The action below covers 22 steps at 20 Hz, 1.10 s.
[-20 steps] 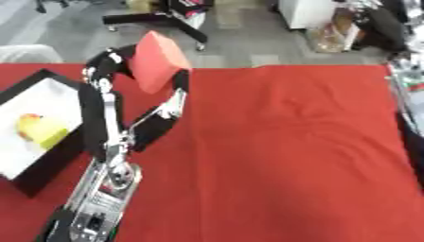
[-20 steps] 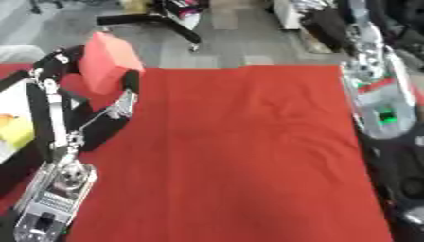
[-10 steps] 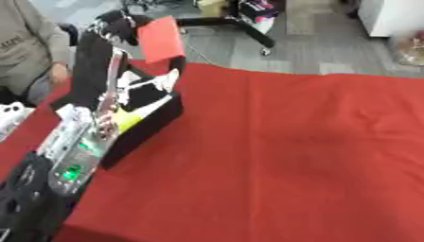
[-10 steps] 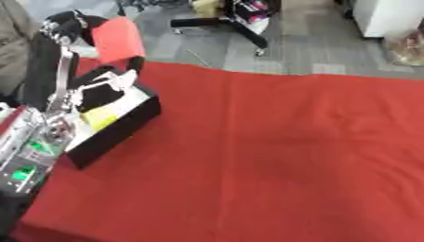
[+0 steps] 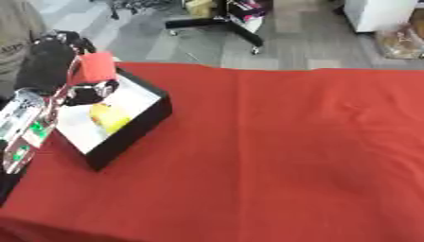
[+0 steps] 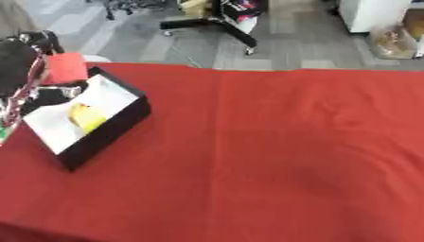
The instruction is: Pick up the objects with one hand, pass them to the other hand, and then place them into the box on the other side of the table.
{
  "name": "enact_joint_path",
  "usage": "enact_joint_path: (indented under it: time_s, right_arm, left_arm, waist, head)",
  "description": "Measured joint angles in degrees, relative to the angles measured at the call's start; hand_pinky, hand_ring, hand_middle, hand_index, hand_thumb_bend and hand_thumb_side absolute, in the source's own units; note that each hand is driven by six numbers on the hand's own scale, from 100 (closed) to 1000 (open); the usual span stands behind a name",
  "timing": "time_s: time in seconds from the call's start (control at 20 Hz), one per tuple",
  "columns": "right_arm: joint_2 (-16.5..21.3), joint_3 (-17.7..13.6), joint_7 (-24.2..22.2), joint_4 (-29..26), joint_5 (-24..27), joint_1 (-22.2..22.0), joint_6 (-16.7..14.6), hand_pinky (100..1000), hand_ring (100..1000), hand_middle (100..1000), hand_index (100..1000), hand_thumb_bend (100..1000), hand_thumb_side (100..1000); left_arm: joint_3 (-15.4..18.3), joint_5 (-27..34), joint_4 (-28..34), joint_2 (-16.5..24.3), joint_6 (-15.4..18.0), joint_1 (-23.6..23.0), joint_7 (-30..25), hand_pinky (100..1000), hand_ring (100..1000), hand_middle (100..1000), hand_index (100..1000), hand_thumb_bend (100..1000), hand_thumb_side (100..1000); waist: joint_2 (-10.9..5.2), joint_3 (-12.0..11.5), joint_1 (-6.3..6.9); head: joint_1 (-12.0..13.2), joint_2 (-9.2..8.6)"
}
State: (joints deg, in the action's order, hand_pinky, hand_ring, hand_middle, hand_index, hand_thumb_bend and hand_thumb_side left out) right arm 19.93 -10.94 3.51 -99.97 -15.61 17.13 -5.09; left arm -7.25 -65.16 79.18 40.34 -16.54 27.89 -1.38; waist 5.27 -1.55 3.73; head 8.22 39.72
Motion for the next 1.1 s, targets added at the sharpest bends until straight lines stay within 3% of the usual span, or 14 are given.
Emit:
enact_joint_path:
  time_s: [0.15,0.45,0.8,0.95,1.1]
  right_arm:
    - [-0.46,0.00,0.04,0.08,0.00,-0.13,0.07,740,439,501,846,100,902]
    - [-0.89,0.02,-0.10,0.42,0.00,-0.49,0.20,739,437,499,845,100,913]
    - [-0.93,0.02,-0.19,0.76,0.00,-0.68,0.31,739,434,497,844,100,928]
    - [-1.15,-0.05,-0.16,0.84,0.00,-1.18,0.35,737,432,495,843,100,939]
    - [-2.08,-0.42,0.09,0.95,0.00,-1.95,0.54,734,429,492,841,100,952]
  left_arm:
    - [0.79,-3.81,-6.00,-0.18,-0.25,2.25,-4.19,739,617,649,790,773,607]
    - [2.13,-5.96,-10.28,-1.66,-2.26,3.94,-3.39,763,651,704,851,856,656]
    - [4.77,-2.21,-2.54,-1.64,-5.03,2.43,1.96,737,595,640,817,742,551]
    - [6.83,2.17,5.43,-1.71,-6.59,0.05,6.61,725,573,611,795,672,533]
    - [8.79,9.96,16.67,-3.76,-6.54,-3.27,12.59,716,557,587,774,527,575]
  waist:
    - [-0.01,0.17,-0.02]
    - [-0.01,0.53,-0.37]
    - [-0.01,0.29,-0.33]
    - [-0.01,-0.16,-0.42]
    - [0.00,-0.71,-0.84]
  head:
    - [-0.78,-0.01]
    - [-1.66,-0.08]
    - [-2.00,-0.29]
    - [-2.40,-0.56]
    - [-2.96,-0.59]
